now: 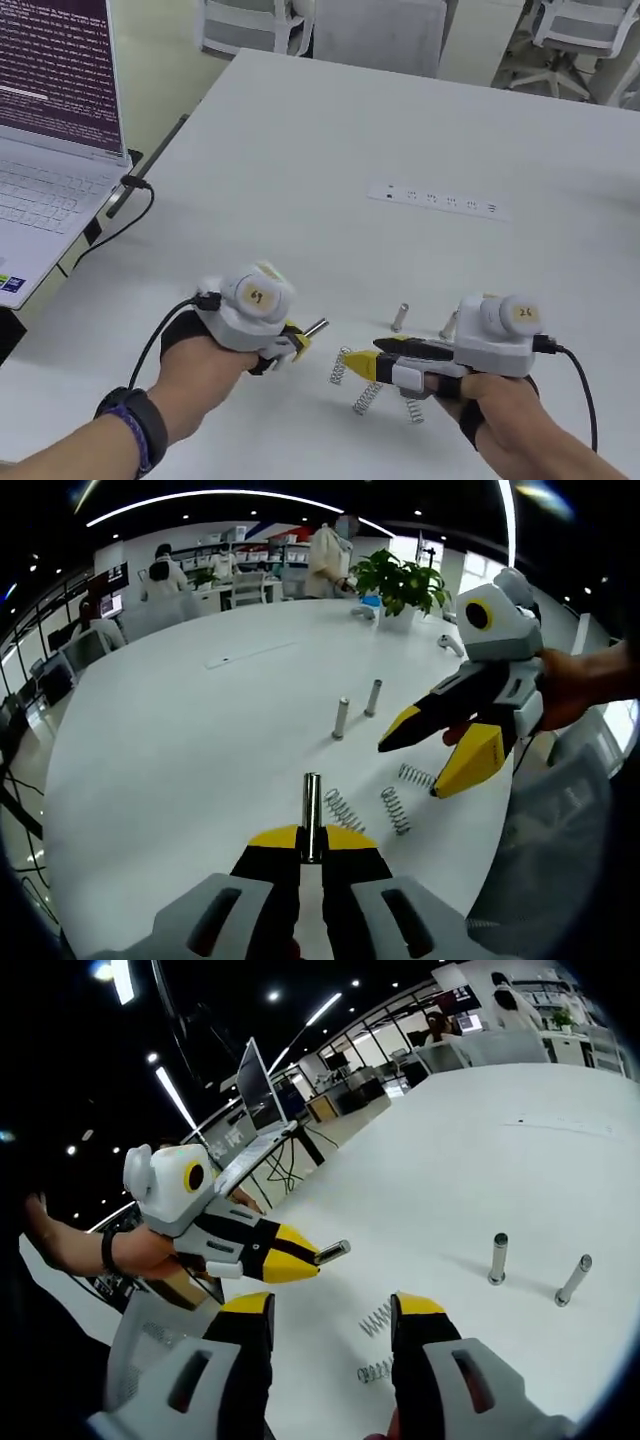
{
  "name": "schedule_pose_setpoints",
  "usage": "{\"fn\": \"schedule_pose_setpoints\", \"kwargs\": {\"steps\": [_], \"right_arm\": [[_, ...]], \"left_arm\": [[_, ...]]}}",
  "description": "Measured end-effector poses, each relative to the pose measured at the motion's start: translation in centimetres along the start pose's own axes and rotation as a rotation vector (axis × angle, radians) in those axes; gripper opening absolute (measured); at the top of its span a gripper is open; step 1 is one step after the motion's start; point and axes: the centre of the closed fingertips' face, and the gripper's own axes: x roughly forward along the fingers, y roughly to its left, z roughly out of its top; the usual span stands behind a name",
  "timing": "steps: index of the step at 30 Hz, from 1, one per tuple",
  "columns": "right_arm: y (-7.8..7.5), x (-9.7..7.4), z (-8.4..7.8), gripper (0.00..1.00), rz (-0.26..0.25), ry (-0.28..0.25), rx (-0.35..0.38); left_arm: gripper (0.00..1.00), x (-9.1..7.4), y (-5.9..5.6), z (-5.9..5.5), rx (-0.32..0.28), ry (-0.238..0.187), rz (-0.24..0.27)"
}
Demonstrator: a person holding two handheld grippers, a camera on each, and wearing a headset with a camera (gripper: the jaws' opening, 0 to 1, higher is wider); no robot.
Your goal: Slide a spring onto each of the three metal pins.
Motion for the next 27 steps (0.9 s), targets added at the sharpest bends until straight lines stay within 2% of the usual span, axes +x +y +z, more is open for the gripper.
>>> {"fn": "schedule_pose_setpoints", "kwargs": {"steps": [10, 12, 23, 27], "right_arm": [[0.5, 1.0, 0.6, 0.4, 0.038, -0.033, 0.058], [0.7, 1.1, 0.7, 0.39, 0.053, -0.046, 0.087], [0.9, 1.4, 0.9, 0.3, 0.083, -0.08, 0.147], [1.1, 1.4, 0.9, 0.24, 0.092, -0.09, 0.173]], "left_arm": [[0.0, -0.5, -2.5, 1.2, 0.043, -0.026, -0.029], [0.0, -0.5, -2.8, 1.4, 0.049, -0.031, -0.033], [0.0, -0.7, -4.4, 1.5, 0.074, -0.04, -0.061], [0.0, -0.8, -4.6, 1.7, 0.083, -0.043, -0.065]]}}
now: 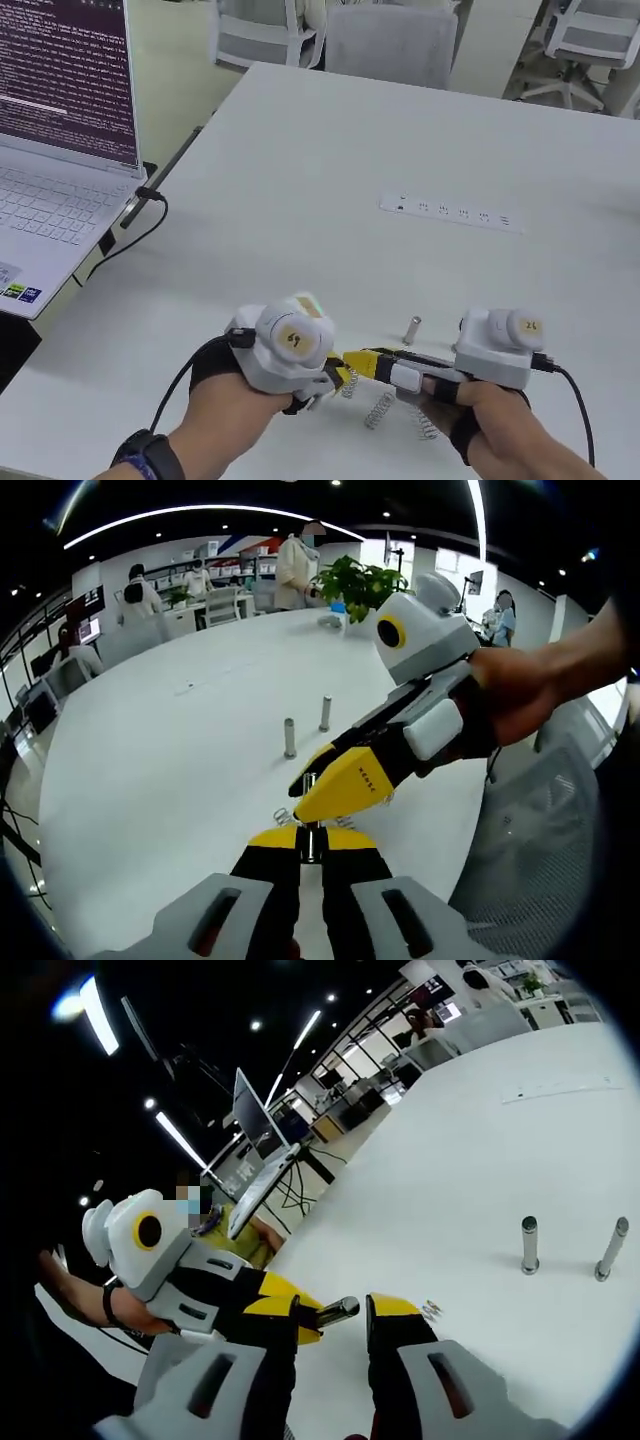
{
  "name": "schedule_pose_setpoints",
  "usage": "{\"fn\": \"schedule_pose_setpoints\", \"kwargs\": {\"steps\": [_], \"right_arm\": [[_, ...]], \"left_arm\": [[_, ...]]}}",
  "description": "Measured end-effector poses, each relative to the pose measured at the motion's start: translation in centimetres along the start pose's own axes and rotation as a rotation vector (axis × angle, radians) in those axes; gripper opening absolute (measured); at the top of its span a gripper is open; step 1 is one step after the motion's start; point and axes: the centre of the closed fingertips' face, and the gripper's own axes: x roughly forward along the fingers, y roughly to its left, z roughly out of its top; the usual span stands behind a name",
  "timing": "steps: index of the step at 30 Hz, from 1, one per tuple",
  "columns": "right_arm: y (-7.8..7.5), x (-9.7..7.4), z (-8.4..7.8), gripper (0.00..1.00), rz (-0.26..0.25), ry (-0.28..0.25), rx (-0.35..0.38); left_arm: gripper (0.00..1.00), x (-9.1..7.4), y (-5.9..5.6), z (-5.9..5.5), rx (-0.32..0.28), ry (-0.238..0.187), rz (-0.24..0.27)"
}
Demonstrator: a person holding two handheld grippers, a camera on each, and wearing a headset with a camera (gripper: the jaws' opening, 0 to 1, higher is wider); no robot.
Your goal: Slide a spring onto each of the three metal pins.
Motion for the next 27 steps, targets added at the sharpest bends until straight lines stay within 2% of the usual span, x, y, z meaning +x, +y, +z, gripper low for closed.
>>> {"fn": "schedule_pose_setpoints", "kwargs": {"steps": [8, 23, 27], "right_arm": [[0.0, -0.1, 0.2, 0.14, -0.002, -0.025, 0.034], [0.4, -0.9, 0.8, 0.09, 0.016, -0.033, 0.066], [1.1, -1.0, 1.0, 0.06, 0.031, -0.03, 0.065]], "left_arm": [[0.0, -0.1, 0.0, 0.3, 0.011, -0.01, -0.001], [0.0, -0.1, -0.3, 0.7, 0.022, -0.025, -0.009], [0.0, -0.1, -0.5, 0.7, 0.019, -0.026, -0.011]]}}
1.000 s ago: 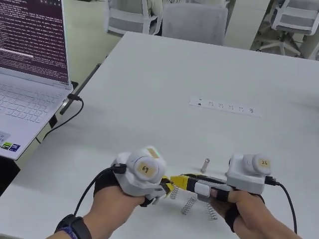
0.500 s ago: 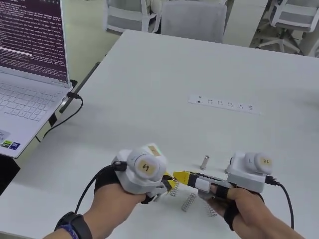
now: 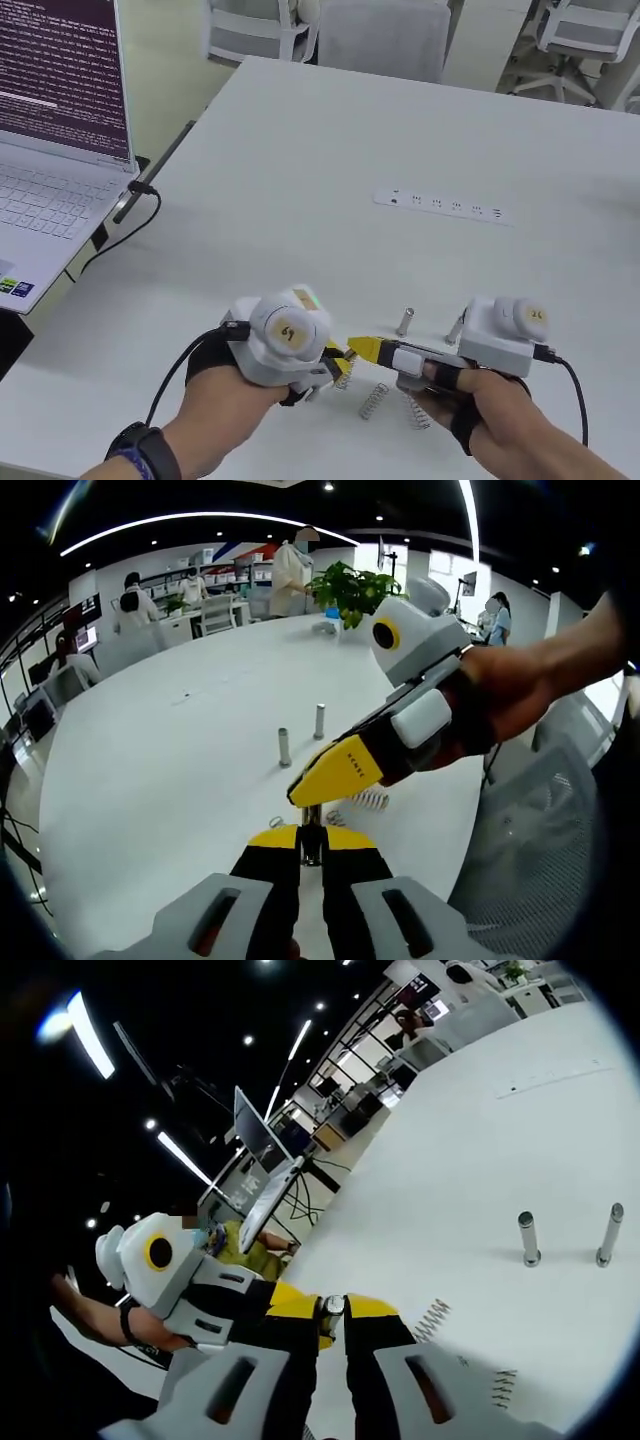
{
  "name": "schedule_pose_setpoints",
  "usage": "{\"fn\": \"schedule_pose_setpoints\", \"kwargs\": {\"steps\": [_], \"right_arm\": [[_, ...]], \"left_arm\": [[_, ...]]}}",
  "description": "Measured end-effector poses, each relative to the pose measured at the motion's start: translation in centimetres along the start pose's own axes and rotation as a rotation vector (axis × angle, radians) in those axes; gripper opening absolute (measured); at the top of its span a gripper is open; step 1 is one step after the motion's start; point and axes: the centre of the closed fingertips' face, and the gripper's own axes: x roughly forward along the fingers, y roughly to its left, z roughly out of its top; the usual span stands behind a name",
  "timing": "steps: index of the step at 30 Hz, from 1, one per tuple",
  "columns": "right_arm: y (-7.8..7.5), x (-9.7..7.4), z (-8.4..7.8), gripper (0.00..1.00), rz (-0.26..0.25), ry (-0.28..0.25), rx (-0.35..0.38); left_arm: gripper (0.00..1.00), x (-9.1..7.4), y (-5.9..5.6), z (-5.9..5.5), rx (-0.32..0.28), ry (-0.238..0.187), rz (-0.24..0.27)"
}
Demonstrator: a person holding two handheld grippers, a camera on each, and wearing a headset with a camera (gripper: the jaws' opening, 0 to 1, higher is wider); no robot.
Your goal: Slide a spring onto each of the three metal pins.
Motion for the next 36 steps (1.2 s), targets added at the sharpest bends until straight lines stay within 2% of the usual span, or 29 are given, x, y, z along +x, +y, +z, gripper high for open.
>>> {"fn": "schedule_pose_setpoints", "kwargs": {"steps": [7, 14, 21, 36], "right_arm": [[0.3, -0.2, -0.1, 0.05, -0.02, 0.026, -0.048], [0.3, -0.5, -0.2, 0.05, -0.044, 0.058, -0.125], [0.1, -0.7, -0.5, 0.05, -0.055, 0.074, -0.152], [0.1, -0.8, -0.7, 0.05, -0.063, 0.091, -0.188]], "left_arm": [[0.0, 0.2, -0.3, 0.1, -0.003, -0.005, -0.005], [0.0, 0.6, -0.7, 0.2, -0.008, -0.006, -0.017], [0.0, 0.9, -1.0, 0.1, 0.001, -0.006, -0.03], [0.0, 1.5, -1.2, -0.2, -0.02, 0.003, -0.036]]}}
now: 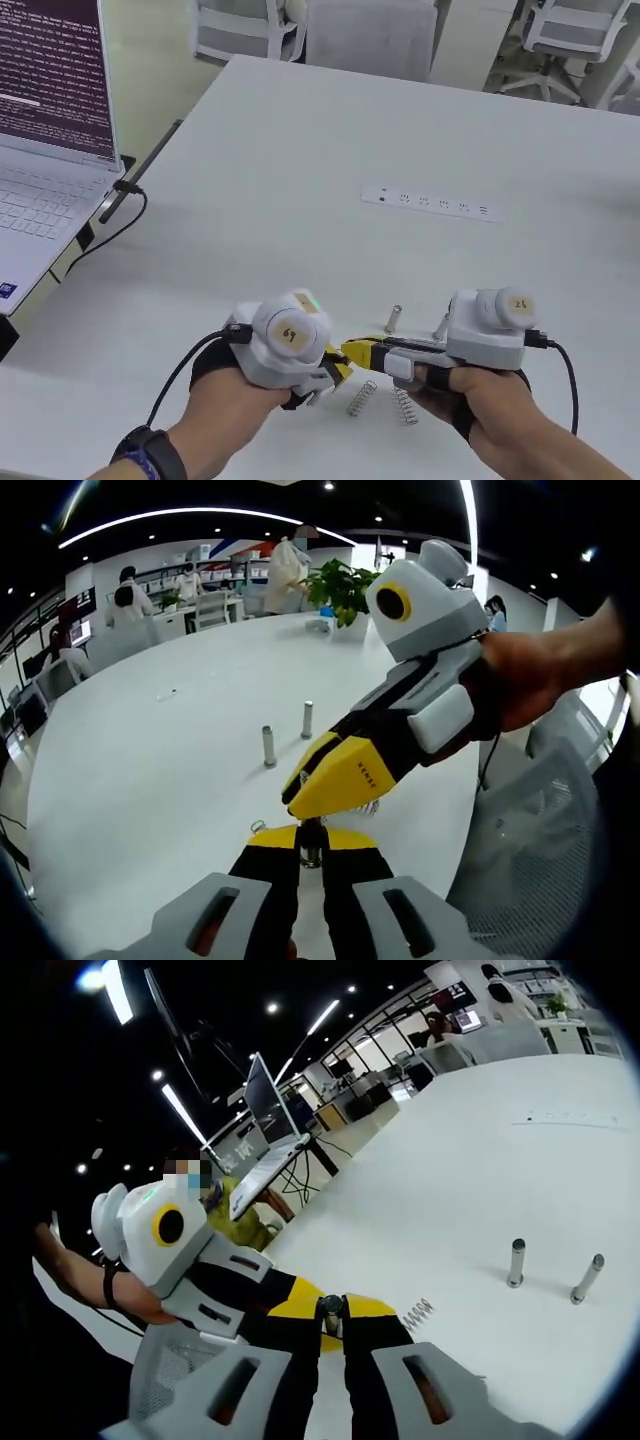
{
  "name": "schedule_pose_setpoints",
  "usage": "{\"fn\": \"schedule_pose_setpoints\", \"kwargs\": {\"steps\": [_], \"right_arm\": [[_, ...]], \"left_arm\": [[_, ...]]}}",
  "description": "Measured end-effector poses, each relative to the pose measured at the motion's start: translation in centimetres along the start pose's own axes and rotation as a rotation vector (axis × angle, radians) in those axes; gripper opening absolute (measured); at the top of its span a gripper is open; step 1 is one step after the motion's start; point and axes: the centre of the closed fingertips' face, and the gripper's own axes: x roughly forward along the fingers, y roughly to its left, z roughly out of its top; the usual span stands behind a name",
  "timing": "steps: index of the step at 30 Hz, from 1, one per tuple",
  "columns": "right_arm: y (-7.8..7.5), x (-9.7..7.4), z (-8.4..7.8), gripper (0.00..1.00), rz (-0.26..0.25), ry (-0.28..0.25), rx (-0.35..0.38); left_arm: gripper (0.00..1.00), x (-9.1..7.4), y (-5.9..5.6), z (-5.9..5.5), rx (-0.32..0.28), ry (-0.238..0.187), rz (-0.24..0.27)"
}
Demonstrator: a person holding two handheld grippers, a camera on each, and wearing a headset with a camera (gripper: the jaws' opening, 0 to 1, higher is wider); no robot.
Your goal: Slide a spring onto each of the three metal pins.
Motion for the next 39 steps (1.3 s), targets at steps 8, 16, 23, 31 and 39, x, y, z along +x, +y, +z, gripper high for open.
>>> {"fn": "schedule_pose_setpoints", "kwargs": {"steps": [8, 16, 23, 31, 39], "right_arm": [[0.3, 0.0, 0.2, 0.05, 0.002, 0.01, -0.035], [0.9, -0.2, 0.3, 0.06, 0.024, 0.076, -0.131], [1.3, -0.7, 0.0, 0.08, 0.033, 0.198, -0.296], [1.5, -1.5, -0.1, 0.08, 0.047, 0.319, -0.451], [2.0, -1.9, -0.1, 0.08, 0.075, 0.423, -0.593]], "left_arm": [[0.0, 0.2, 0.0, -0.3, -0.01, 0.008, -0.001], [0.0, -0.2, 0.0, 0.0, 0.046, -0.013, -0.001], [0.0, -0.2, -0.3, 0.3, 0.072, -0.032, -0.012], [0.0, -0.3, -0.9, 0.9, 0.092, -0.059, -0.03], [0.0, -0.6, -1.2, 1.3, 0.104, -0.081, -0.048]]}}
